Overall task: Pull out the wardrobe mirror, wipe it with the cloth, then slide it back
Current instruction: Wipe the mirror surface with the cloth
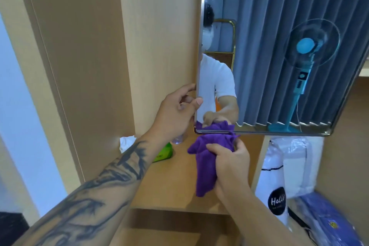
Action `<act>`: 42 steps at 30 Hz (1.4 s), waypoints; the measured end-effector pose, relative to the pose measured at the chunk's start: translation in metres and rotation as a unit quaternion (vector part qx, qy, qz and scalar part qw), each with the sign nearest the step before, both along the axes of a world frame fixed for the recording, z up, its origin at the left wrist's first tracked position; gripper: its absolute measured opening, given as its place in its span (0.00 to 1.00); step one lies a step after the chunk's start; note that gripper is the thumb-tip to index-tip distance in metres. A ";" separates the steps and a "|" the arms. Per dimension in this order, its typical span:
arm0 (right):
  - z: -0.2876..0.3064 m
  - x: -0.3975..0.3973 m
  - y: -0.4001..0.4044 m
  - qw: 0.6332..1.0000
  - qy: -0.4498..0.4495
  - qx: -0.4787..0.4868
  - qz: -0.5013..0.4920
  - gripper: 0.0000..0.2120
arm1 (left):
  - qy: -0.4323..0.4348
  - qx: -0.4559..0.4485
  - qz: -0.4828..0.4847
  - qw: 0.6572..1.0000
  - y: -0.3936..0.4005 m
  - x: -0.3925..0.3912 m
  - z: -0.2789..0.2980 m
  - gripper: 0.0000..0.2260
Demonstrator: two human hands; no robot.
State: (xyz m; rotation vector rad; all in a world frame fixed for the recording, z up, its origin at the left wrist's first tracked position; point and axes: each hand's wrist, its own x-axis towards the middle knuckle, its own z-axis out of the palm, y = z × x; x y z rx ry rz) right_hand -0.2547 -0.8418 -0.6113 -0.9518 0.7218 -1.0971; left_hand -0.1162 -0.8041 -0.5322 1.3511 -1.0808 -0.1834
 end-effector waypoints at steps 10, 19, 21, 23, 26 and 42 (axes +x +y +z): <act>0.000 -0.015 -0.025 0.987 0.020 -0.047 -0.154 0.25 | 0.006 -0.006 0.023 1.000 0.000 -0.006 -0.004 0.20; -0.007 0.022 0.022 0.999 0.018 -0.042 -0.025 0.28 | 0.005 -0.003 0.006 1.000 0.006 -0.004 0.000 0.17; -0.006 0.001 0.004 0.994 0.036 -0.052 -0.085 0.29 | -0.001 -0.003 -0.002 1.000 0.007 -0.005 0.000 0.16; 0.000 -0.020 -0.018 0.986 0.033 -0.047 -0.158 0.29 | -0.006 -0.008 -0.006 1.000 0.008 -0.006 -0.001 0.16; 0.005 -0.033 -0.035 0.981 0.009 -0.038 -0.191 0.25 | -0.009 -0.010 -0.009 1.000 0.008 -0.008 -0.001 0.17; 0.008 -0.043 -0.051 0.986 0.021 -0.007 -0.162 0.20 | -0.002 0.020 -0.029 0.999 0.008 -0.005 0.003 0.17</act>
